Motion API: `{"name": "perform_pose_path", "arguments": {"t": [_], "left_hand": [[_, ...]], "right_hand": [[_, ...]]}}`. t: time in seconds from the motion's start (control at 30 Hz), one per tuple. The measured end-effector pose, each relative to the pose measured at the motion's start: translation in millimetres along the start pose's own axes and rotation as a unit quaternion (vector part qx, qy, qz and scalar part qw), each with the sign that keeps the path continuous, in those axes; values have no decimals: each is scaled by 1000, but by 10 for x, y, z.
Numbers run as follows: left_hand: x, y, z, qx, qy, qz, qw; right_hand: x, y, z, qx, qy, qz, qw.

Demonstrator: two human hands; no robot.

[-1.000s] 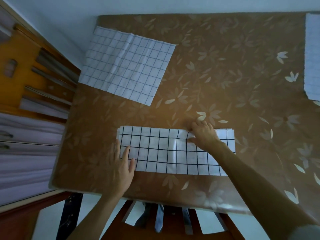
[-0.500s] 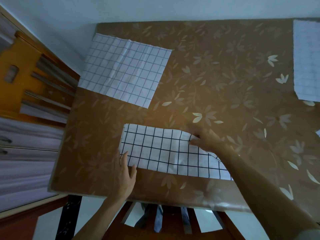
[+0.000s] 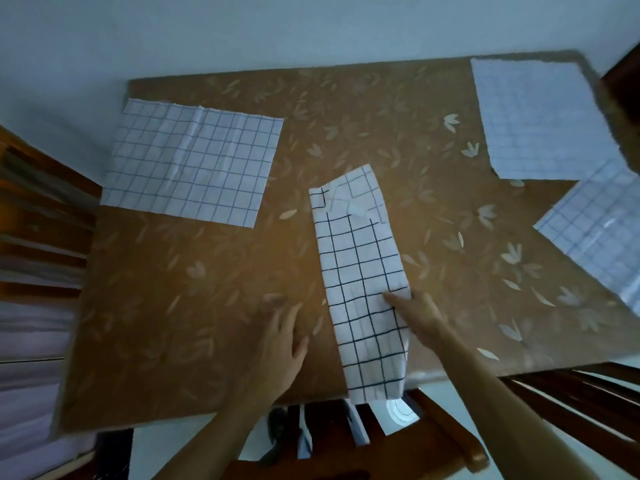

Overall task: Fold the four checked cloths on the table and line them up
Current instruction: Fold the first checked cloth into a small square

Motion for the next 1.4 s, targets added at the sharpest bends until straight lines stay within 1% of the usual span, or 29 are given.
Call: {"name": "perform_pose_path", "arguments": {"t": [0.03, 0.1, 0.17, 0.23, 0.3, 0.4, 0.43, 0.47, 0.53, 0.6, 0.63, 0.67, 0.73, 0.77, 0.83, 0.87, 0.93, 1.07, 1.13, 1.27, 1.33, 1.4], "left_hand": [[-37, 41, -50, 17, 43, 27, 999], [-151, 129, -134, 69, 132, 85, 985], [-274, 183, -168, 105, 184, 120, 970], [-382, 187, -198, 129, 224, 120, 958], [-475, 146, -198, 147, 255, 99, 951], [-579, 71, -184, 123, 298, 60, 945], [-603, 46, -176, 109, 307, 54, 944], [-623, 29, -154, 95, 310, 46, 945], [-643, -26, -123, 62, 305, 33, 950], [-645, -97, -103, 37, 285, 23, 957], [-638, -117, -84, 28, 275, 21, 961], [-636, -135, -65, 19, 264, 18, 964], [-625, -147, 14, -13, 218, 21, 976], [-617, -152, 44, -26, 196, 23, 980], [-601, -169, 33, -25, 182, 26, 983], [-589, -177, 7, -23, 185, 27, 982], [-562, -189, -54, -21, 194, 27, 980], [-527, -137, -20, 9, 203, 47, 978], [-513, -131, 30, 21, 211, 56, 976], [-492, -134, 13, 74, 272, 89, 955], [-497, -147, -3, 86, 277, 107, 951], [-508, -96, -7, 110, 317, 122, 934]], "right_hand": [[-48, 92, -96, 19, 13, 13, 1000], [-177, 262, -235, 53, 35, 32, 997], [-260, 379, -359, 103, 59, 30, 992], [-340, 472, -449, 160, 81, 30, 983], [-424, 540, -492, 194, 92, 36, 976], [-487, 547, -562, 212, 97, 30, 972], [-514, 533, -576, 194, 90, 19, 977], [-526, 506, -584, 153, 81, -1, 985], [-606, 430, -594, 17, 40, -42, 998], [-777, 377, -598, -63, -14, -59, 996], [-854, 332, -627, -63, -26, -48, 997], [-912, 284, -672, -35, -18, -28, 999], [-1017, 263, -767, 14, 12, 48, 999], [-1072, 259, -794, 0, 8, 67, 998], [-1130, 258, -836, -97, -30, 58, 993], [-1144, 269, -841, -167, -69, 30, 983], [-1141, 318, -852, -247, -119, -18, 961], [-1125, 361, -791, -242, -148, -68, 957], [-1084, 351, -784, -268, -179, -84, 943], [-1009, 268, -796, -306, -183, -83, 931], [-968, 233, -782, -344, -172, -83, 919], [-919, 210, -805, -371, -147, -99, 911]]}}
Point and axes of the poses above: each hand's wrist, its own x-axis towards the middle knuckle, its own y-axis out of the palm, z = x × y, the point moved 5 cm from there along x, towards the middle knuckle, and after that the axes turned 15 degrees about y, right-handed, at the moved point
